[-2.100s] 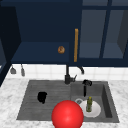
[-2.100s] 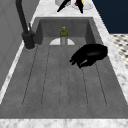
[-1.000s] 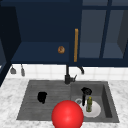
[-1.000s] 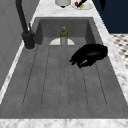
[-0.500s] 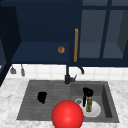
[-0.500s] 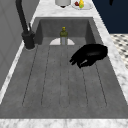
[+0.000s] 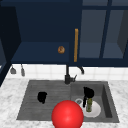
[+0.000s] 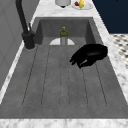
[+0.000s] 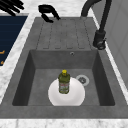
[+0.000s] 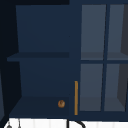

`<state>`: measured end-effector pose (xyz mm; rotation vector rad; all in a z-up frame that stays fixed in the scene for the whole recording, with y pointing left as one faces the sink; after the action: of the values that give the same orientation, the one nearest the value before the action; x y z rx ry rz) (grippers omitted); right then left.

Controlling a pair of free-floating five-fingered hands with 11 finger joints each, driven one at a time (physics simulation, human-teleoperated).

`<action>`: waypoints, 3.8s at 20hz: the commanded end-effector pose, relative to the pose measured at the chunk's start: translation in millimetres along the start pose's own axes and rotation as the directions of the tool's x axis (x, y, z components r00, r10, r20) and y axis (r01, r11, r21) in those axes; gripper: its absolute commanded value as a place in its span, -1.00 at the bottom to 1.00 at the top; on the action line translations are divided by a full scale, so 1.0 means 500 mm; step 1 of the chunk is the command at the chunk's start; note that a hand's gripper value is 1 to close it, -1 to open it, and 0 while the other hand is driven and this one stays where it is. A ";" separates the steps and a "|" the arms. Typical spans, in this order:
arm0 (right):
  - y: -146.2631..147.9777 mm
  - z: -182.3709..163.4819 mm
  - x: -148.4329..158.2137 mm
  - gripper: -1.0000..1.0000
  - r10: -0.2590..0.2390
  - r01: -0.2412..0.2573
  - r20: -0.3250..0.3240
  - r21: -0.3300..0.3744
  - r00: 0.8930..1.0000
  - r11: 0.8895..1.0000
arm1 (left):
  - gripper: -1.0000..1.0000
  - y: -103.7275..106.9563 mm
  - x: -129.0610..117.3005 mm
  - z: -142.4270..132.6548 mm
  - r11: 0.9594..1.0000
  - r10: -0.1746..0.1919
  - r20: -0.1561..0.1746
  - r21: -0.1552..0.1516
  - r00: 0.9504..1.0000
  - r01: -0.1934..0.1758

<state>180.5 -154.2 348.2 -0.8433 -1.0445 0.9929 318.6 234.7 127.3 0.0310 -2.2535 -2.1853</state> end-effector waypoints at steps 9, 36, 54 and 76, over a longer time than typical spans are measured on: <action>0.006 0.080 -0.019 -1.00 -0.021 0.021 0.017 -0.044 1.000 0.999 | 0.00 0.000 0.000 0.000 1.000 0.000 0.000 0.000 1.000 0.000; 0.005 0.218 0.041 -1.00 -0.021 0.027 0.031 -0.186 0.999 0.982 | 0.00 0.000 0.000 0.000 1.000 0.000 0.000 0.000 1.000 0.000; -0.043 0.241 -0.059 -1.00 -0.056 0.078 0.129 -0.167 0.990 0.983 | 0.00 0.000 0.000 0.000 1.000 0.000 0.000 0.000 1.000 0.000; -0.084 0.311 -0.059 -1.00 -0.063 0.069 0.030 -0.252 0.998 0.965 | 0.00 0.000 0.000 0.000 1.000 0.000 0.000 0.000 1.000 0.000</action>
<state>40.2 -186.9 414.4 -0.9681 -1.2290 0.8819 318.6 234.7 127.3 0.0310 -2.2535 -2.1853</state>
